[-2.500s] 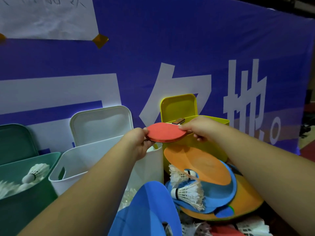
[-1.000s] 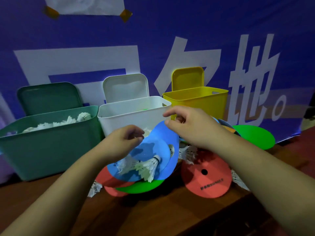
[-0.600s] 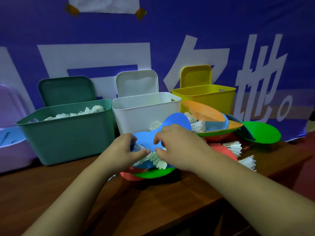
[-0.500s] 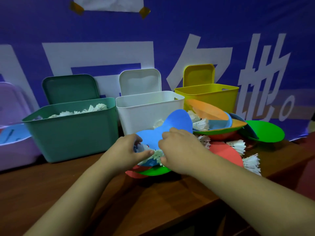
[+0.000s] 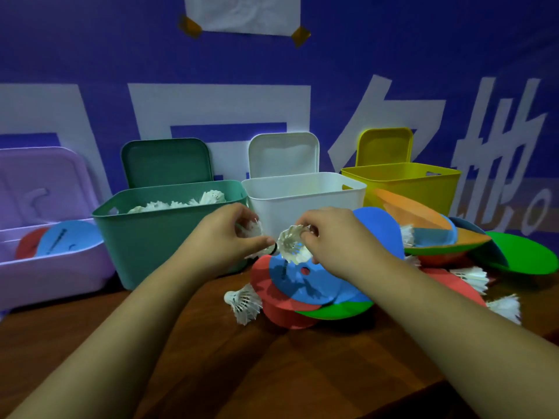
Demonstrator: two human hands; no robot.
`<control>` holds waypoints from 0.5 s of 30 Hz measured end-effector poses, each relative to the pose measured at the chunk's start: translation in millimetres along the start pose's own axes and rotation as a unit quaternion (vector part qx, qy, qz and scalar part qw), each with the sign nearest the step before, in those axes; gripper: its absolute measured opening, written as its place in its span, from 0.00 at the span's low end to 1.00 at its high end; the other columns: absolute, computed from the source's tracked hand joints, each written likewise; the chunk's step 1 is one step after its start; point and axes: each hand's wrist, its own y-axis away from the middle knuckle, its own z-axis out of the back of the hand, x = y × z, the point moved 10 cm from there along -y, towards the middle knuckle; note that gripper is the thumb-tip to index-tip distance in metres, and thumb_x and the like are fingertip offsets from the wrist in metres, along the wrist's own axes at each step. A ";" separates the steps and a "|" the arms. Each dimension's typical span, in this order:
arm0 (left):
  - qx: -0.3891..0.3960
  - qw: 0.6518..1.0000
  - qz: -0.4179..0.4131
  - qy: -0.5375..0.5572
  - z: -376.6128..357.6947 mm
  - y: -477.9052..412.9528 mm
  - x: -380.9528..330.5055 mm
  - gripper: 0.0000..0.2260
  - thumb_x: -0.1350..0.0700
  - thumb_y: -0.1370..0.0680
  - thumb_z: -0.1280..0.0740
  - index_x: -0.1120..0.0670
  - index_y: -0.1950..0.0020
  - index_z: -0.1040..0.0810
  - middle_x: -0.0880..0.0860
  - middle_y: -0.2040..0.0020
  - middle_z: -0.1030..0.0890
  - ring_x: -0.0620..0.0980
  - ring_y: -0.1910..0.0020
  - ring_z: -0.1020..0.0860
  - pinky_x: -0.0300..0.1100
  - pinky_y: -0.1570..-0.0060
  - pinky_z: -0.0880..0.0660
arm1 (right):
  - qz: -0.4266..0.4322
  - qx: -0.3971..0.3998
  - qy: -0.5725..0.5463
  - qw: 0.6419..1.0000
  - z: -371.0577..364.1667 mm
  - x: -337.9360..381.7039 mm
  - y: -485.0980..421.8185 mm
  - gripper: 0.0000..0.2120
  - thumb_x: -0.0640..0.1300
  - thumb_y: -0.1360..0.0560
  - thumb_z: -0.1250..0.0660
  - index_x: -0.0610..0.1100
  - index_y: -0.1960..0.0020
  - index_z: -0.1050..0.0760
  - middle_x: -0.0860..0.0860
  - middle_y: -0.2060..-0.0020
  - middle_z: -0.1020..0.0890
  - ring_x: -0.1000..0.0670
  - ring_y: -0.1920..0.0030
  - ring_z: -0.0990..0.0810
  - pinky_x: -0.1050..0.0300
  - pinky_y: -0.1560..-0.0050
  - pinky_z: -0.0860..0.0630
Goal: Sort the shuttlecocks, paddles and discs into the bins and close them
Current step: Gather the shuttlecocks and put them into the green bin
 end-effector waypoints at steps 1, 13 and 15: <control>-0.018 1.000 0.003 0.008 12.1 -3.1 7.1 0.23 0.38 0.31 0.20 0.46 0.42 0.20 0.43 0.50 0.18 0.42 0.52 0.19 0.44 0.50 0.21 | -0.009 -0.001 -0.055 0.998 -3.9 4.6 -2.8 0.10 0.42 0.19 0.37 0.51 0.47 0.17 0.51 0.54 0.19 0.50 0.64 0.14 0.46 0.64 0.16; -0.154 0.987 0.050 -0.021 128.4 -45.5 94.7 0.30 0.44 0.30 0.19 0.51 0.32 0.24 0.49 0.41 0.24 0.47 0.47 0.23 0.41 0.48 0.27 | -0.031 -0.003 -0.271 0.962 -38.0 80.7 -77.7 0.17 0.35 0.19 0.40 0.51 0.41 0.18 0.51 0.56 0.16 0.51 0.66 0.13 0.52 0.61 0.14; -0.164 0.984 0.060 -0.027 133.4 -51.9 112.6 0.30 0.46 0.29 0.19 0.52 0.31 0.24 0.50 0.40 0.24 0.49 0.46 0.23 0.43 0.47 0.26 | -0.034 0.002 -0.284 0.958 -44.3 93.1 -93.3 0.18 0.34 0.19 0.41 0.51 0.42 0.18 0.50 0.55 0.17 0.51 0.65 0.13 0.53 0.61 0.14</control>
